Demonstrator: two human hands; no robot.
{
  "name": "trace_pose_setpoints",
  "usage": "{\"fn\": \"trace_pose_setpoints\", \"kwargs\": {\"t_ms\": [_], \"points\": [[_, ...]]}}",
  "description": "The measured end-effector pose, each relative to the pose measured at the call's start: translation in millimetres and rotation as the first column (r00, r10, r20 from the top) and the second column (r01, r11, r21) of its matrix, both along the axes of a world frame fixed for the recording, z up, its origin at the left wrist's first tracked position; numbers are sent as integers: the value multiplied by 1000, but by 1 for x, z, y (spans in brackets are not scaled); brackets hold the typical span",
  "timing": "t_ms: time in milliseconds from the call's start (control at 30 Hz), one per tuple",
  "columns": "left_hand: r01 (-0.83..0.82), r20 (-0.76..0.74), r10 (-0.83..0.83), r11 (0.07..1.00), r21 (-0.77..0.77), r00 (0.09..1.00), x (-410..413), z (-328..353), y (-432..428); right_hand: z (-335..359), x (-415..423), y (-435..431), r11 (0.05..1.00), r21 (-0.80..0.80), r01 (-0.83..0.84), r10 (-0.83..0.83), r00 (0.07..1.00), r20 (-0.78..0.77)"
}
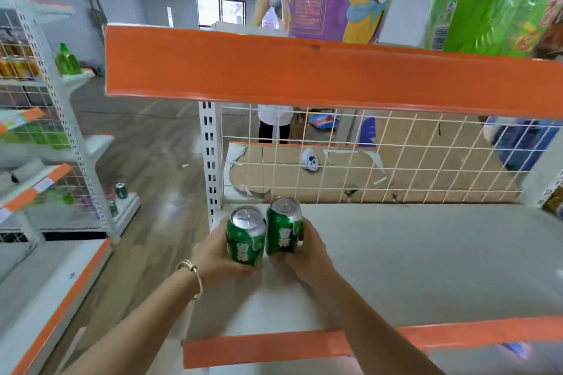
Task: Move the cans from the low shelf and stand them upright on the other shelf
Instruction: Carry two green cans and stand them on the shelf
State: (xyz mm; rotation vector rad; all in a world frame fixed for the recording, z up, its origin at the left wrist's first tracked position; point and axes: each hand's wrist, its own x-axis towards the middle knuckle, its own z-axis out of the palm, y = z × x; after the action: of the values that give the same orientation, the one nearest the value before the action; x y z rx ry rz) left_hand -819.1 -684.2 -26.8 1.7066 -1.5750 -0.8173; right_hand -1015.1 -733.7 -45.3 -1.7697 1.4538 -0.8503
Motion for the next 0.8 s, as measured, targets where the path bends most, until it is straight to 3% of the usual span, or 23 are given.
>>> {"fn": "trace_pose_setpoints", "kwargs": {"t_ms": [233,367,500,633,800], "points": [[-266,-34,264,959,-92,964,-9,-5,-20,12,20,-22,997,-67,-42,46,997,63],[-286,19,289,954,-89,957,-9,1,-42,18,32,-36,998,-55,-25,27,999,30],[-316,185,313,949,-14,931,4,-2,-71,20,45,-49,1000,-24,-5,5,1000,3],[-351,335,285,923,157,898,18,-8,-101,22,58,-57,999,-46,11,-13,998,-59],[-349,551,194,917,191,812,19,24,-102,22,66,-67,999,-51,-4,-1,995,-103]]}}
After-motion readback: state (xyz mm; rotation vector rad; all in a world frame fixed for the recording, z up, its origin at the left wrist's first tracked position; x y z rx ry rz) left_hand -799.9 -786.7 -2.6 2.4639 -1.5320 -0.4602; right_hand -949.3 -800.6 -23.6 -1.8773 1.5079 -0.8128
